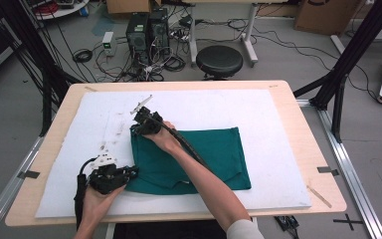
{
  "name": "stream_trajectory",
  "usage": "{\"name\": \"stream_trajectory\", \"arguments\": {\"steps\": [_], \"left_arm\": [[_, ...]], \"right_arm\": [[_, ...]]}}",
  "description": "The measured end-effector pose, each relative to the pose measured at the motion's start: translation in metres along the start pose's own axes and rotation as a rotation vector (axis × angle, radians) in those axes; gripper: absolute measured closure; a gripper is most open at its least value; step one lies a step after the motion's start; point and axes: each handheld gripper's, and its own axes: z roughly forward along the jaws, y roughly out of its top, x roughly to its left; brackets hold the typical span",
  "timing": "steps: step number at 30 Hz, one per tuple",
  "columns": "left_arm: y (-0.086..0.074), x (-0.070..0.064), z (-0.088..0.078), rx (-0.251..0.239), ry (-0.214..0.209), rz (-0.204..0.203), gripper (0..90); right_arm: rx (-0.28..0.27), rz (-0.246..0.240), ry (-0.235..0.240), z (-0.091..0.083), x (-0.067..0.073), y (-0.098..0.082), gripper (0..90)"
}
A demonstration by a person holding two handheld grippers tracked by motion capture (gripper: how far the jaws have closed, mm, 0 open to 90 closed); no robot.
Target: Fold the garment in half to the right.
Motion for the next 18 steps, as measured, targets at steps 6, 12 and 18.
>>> {"name": "stream_trajectory", "arguments": {"steps": [6, 12, 18], "left_arm": [[0.004, 0.002, -0.010, -0.025, -0.002, -0.003, 84.2], [0.008, 0.005, -0.026, -0.058, -0.018, -0.007, 84.2], [0.010, 0.004, -0.029, -0.064, -0.047, -0.014, 84.1]], "right_arm": [[-0.062, 0.032, 0.016, -0.012, 0.000, 0.006, 84.5], [-0.101, 0.025, 0.020, -0.018, 0.004, 0.014, 84.5], [-0.102, -0.009, 0.012, -0.023, 0.009, 0.019, 84.3]]}}
